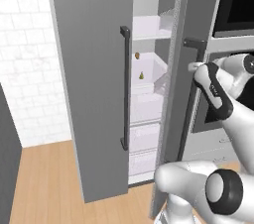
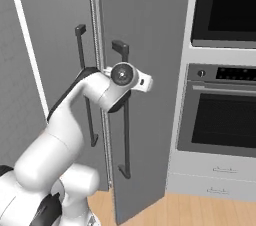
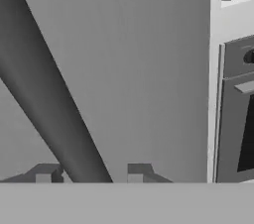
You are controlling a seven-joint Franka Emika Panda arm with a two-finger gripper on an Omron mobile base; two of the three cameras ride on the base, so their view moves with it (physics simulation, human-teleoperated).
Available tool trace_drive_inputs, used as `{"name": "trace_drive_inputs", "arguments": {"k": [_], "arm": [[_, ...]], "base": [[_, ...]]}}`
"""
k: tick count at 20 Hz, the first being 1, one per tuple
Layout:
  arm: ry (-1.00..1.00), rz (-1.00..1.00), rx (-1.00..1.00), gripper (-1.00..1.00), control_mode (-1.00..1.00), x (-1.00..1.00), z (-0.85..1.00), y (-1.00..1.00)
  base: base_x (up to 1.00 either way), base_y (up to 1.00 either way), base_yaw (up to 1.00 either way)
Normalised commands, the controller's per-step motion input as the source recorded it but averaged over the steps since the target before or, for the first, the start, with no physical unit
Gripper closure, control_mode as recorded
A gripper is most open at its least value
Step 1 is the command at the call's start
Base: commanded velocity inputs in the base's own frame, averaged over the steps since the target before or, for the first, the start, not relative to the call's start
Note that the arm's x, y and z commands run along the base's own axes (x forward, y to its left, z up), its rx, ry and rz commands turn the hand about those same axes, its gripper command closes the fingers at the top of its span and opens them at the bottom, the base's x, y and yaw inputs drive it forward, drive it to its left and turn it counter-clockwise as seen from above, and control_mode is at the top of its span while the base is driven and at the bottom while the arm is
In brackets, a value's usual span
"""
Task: Grab a lemon wedge from the fridge and one ice cube from the ice bowl, and put them in the glass of lemonade.
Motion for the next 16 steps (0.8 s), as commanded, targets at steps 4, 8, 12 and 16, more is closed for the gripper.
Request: {"name": "trace_drive_inputs", "arguments": {"k": [4, 8, 12, 16], "arm": [[0.00, -0.09, 0.01, 1.00, -1.00, -0.18, 0.30, -1.00], [0.00, -0.13, 0.00, 1.00, -1.00, -0.08, 0.25, -1.00], [-0.02, -0.14, 0.01, 1.00, -1.00, -0.11, 0.07, -0.89], [-0.04, -0.17, 0.00, -1.00, -1.00, -0.16, 0.00, -0.52]], "base": [[0.00, 0.00, 0.00], [0.00, 0.00, 0.00], [0.00, 0.00, 0.00], [0.00, 0.00, 0.00]]}}
